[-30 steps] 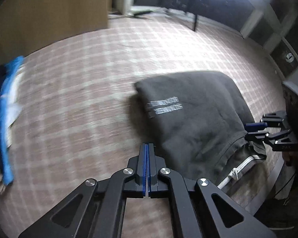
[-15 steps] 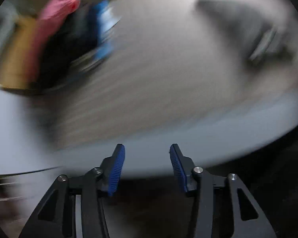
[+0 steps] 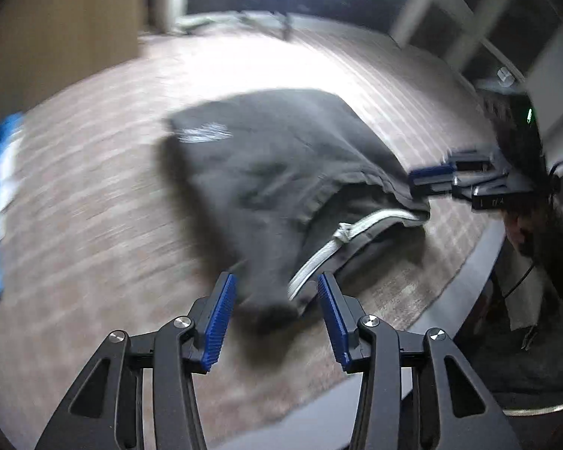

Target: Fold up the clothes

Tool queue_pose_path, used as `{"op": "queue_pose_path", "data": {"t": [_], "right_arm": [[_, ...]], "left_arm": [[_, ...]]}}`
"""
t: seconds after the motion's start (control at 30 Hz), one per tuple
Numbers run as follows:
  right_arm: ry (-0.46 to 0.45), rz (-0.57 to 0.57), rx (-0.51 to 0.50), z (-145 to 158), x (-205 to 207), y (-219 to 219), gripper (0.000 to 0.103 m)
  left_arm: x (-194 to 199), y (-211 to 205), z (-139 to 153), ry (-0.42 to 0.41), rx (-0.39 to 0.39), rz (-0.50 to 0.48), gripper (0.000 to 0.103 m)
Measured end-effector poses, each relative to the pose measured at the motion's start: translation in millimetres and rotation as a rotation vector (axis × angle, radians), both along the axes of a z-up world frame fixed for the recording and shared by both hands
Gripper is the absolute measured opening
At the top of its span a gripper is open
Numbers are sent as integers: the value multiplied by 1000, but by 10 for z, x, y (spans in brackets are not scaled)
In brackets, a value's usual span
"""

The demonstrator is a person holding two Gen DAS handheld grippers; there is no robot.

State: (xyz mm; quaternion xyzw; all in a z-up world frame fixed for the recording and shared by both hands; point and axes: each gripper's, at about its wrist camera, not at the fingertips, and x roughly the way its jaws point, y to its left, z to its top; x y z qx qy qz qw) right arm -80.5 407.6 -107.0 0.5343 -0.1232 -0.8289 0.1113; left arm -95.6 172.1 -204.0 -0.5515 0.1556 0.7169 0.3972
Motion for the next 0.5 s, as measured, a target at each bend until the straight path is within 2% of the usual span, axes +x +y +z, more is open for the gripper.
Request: {"op": "queue_pose_path", "data": {"t": [0.07,0.1,0.2,0.27,0.3,0.33,0.4,0.43,0.5], "right_arm": [[-50,4,-8,-137,-23,-26,29],[-99,29,14,-225,-1,-47,29],[-116,77,35,-131,151,-11,29],[-56,17,-67,95,136,184,29],[-20,-21,-95,174,91,282,35],[10,-74,-88,206,30,388,50],[55,-189,-60,208,-121,611,65],[42,-222,-86,126,-194,683,65],[12,-284,-147,-45,-338,821,65]], "left_arm": [[63,60,-247,-23,-107,-63,42],[116,45,-311,-1,-154,-91,43],[99,-143,-258,-54,-161,-88,43],[-78,-263,-106,-53,-109,-20,44],[-226,-296,-40,-57,-65,42,45],[-376,-316,5,-67,-21,107,46],[-683,-327,62,-90,63,234,54],[-801,-276,28,-101,74,264,59],[-992,-146,-68,-119,72,293,59]]}}
